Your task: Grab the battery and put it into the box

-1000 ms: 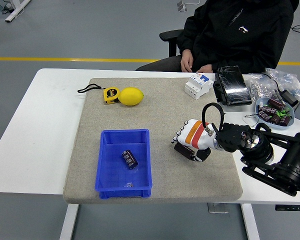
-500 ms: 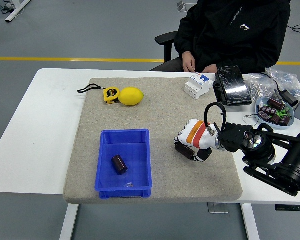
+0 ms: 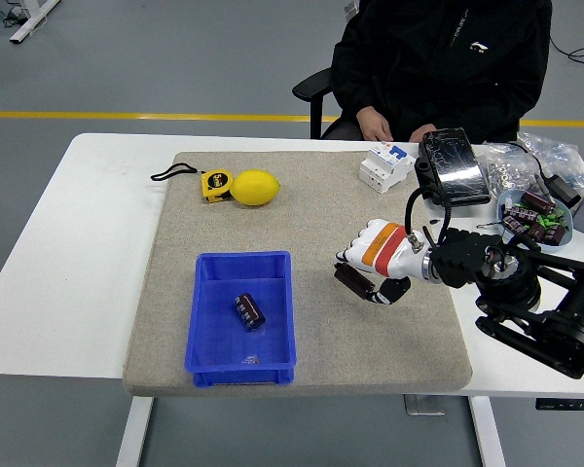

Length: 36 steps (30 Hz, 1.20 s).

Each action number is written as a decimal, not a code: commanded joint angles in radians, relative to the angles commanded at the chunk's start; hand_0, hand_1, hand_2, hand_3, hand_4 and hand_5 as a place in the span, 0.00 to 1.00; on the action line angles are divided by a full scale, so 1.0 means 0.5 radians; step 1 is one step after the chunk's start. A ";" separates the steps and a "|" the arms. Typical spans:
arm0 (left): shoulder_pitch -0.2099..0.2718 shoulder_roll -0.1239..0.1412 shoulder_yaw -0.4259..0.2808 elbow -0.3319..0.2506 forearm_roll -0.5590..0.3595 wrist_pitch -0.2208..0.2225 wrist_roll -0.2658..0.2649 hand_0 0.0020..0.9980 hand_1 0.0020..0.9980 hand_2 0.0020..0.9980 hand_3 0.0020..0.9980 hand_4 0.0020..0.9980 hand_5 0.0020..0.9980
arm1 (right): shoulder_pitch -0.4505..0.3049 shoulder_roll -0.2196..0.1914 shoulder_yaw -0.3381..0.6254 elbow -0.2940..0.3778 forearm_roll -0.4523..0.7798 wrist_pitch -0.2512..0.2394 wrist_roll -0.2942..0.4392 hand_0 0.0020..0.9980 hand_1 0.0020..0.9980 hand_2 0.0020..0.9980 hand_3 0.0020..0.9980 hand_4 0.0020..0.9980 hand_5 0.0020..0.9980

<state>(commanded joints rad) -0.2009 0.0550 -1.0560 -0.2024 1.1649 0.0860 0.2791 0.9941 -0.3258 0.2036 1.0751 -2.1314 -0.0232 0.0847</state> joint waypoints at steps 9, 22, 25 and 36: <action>0.003 0.001 0.004 0.001 -0.005 0.001 -0.002 0.72 0.70 0.66 0.58 0.63 0.54 | -0.053 -0.018 0.205 0.161 0.229 -0.038 -0.055 0.51 0.49 0.57 0.56 0.64 0.21; 0.014 0.006 -0.022 0.000 0.037 -0.007 0.006 0.72 0.70 0.66 0.58 0.63 0.54 | -0.102 0.012 0.223 0.416 0.793 -0.126 -0.156 0.51 0.50 0.57 0.56 0.65 0.20; 0.018 0.007 -0.029 -0.001 0.048 -0.008 0.009 0.72 0.70 0.66 0.58 0.63 0.54 | -0.113 0.053 0.167 0.432 0.944 -0.140 -0.180 0.51 0.50 0.57 0.56 0.65 0.20; 0.027 0.008 -0.053 -0.002 0.083 -0.009 0.014 0.72 0.70 0.66 0.59 0.63 0.54 | -0.126 0.192 0.037 0.405 1.182 -0.217 -0.288 0.56 0.54 0.59 0.58 0.67 0.22</action>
<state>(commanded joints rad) -0.1877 0.0591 -1.0827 -0.2033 1.2064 0.0816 0.2862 0.9311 -0.2295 0.2222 1.2776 -1.5406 -0.1318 -0.0592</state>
